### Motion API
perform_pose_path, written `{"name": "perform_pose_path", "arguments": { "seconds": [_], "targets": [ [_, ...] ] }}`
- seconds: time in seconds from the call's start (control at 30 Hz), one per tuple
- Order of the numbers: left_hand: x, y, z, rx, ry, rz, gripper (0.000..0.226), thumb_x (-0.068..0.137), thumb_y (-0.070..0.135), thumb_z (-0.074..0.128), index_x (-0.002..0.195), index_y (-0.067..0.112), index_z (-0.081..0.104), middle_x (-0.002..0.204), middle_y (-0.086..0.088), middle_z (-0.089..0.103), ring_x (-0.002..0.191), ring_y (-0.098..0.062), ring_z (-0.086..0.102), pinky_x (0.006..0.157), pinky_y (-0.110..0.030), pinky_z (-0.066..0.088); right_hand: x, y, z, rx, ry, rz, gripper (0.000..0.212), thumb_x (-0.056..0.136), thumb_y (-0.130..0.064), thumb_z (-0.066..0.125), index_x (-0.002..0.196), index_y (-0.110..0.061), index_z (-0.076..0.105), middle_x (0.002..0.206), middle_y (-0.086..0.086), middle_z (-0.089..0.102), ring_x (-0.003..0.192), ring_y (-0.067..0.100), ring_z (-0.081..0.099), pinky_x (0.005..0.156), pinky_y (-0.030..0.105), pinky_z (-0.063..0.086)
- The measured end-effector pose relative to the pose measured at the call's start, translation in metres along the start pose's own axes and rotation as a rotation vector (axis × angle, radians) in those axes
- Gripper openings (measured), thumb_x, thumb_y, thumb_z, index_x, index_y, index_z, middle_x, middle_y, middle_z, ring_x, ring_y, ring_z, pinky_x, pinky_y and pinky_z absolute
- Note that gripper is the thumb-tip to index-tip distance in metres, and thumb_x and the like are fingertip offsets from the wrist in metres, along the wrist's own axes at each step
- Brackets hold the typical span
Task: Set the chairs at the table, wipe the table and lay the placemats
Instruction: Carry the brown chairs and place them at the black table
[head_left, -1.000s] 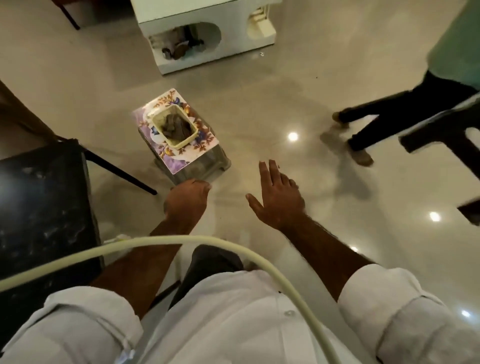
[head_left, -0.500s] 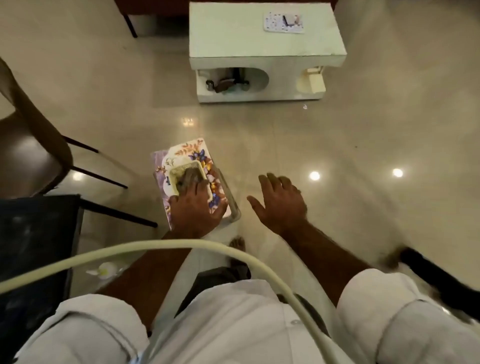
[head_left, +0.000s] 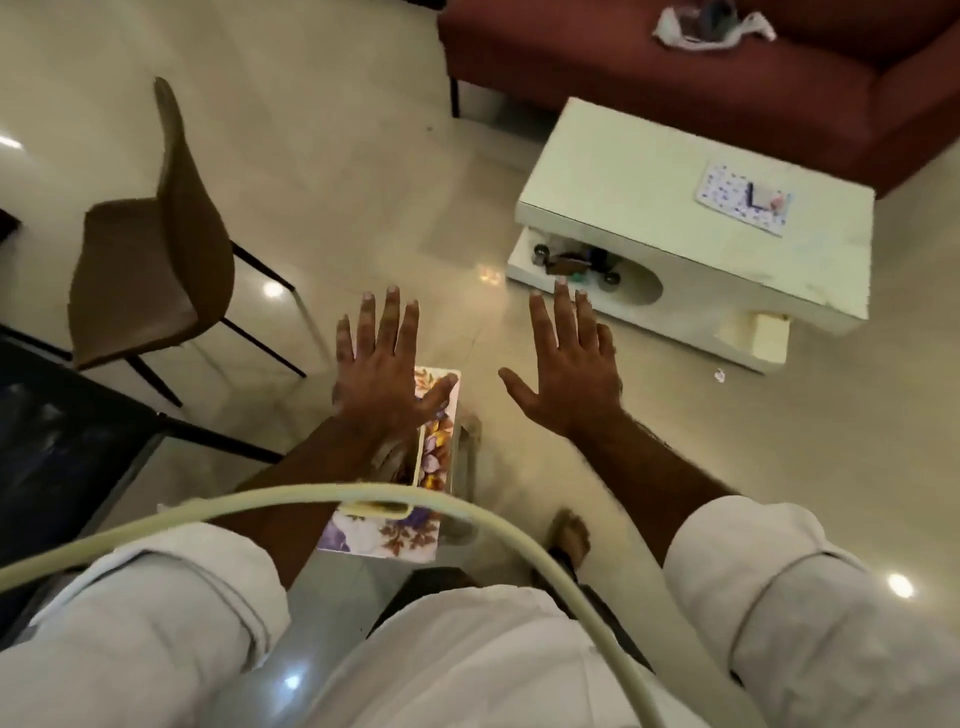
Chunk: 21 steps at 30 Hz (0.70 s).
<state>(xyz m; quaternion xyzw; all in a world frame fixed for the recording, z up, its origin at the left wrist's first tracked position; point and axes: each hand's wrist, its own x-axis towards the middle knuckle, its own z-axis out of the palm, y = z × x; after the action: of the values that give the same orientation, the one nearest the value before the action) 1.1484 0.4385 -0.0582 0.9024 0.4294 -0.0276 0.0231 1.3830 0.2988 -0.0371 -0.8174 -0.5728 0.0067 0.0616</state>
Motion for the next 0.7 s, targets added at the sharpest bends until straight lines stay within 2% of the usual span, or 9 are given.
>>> {"name": "perform_pose_path", "arguments": {
  "seconds": [0.17, 0.33, 0.5, 0.7],
  "targets": [
    [0.061, 0.029, -0.018, 0.007, 0.024, -0.148, 0.12, 0.091, 0.095, 0.019, 0.174, 0.015, -0.014, 0.179, -0.01, -0.03, 0.166, -0.038, -0.023, 0.131, -0.07, 0.003, 0.09, 0.051, -0.009, 0.014, -0.022, -0.142, 0.111, 0.096, -0.084, 0.043, 0.177, -0.021, -0.001, 0.184, 0.014, -0.01, 0.17, 0.041, -0.003, 0.13, 0.066, 0.021],
    [0.113, 0.046, -0.037, 0.013, 0.039, -0.29, 0.123, 0.088, 0.1, 0.017, 0.173, 0.018, -0.015, 0.179, -0.01, -0.031, 0.167, -0.039, -0.021, 0.128, -0.077, 0.0, 0.175, 0.079, -0.016, 0.03, -0.034, -0.275, 0.115, 0.093, -0.089, 0.041, 0.177, -0.023, -0.004, 0.184, 0.013, -0.013, 0.17, 0.041, -0.007, 0.13, 0.068, 0.016],
    [0.171, 0.028, -0.042, 0.023, 0.055, -0.408, 0.123, 0.086, 0.101, 0.016, 0.173, 0.019, -0.016, 0.179, -0.011, -0.029, 0.167, -0.041, -0.018, 0.125, -0.08, 0.004, 0.266, 0.071, -0.007, 0.024, -0.013, -0.397, 0.116, 0.092, -0.09, 0.042, 0.177, -0.023, 0.001, 0.184, 0.013, -0.009, 0.17, 0.041, -0.002, 0.13, 0.066, 0.019],
    [0.248, -0.032, -0.042, -0.042, 0.074, -0.569, 0.124, 0.086, 0.101, 0.014, 0.172, 0.019, -0.019, 0.179, -0.01, -0.03, 0.167, -0.039, -0.02, 0.126, -0.079, 0.004, 0.388, 0.024, 0.006, 0.02, -0.022, -0.528, 0.117, 0.092, -0.089, 0.043, 0.177, -0.022, -0.001, 0.184, 0.013, -0.01, 0.17, 0.041, 0.0, 0.129, 0.063, 0.021]
  ]
}}
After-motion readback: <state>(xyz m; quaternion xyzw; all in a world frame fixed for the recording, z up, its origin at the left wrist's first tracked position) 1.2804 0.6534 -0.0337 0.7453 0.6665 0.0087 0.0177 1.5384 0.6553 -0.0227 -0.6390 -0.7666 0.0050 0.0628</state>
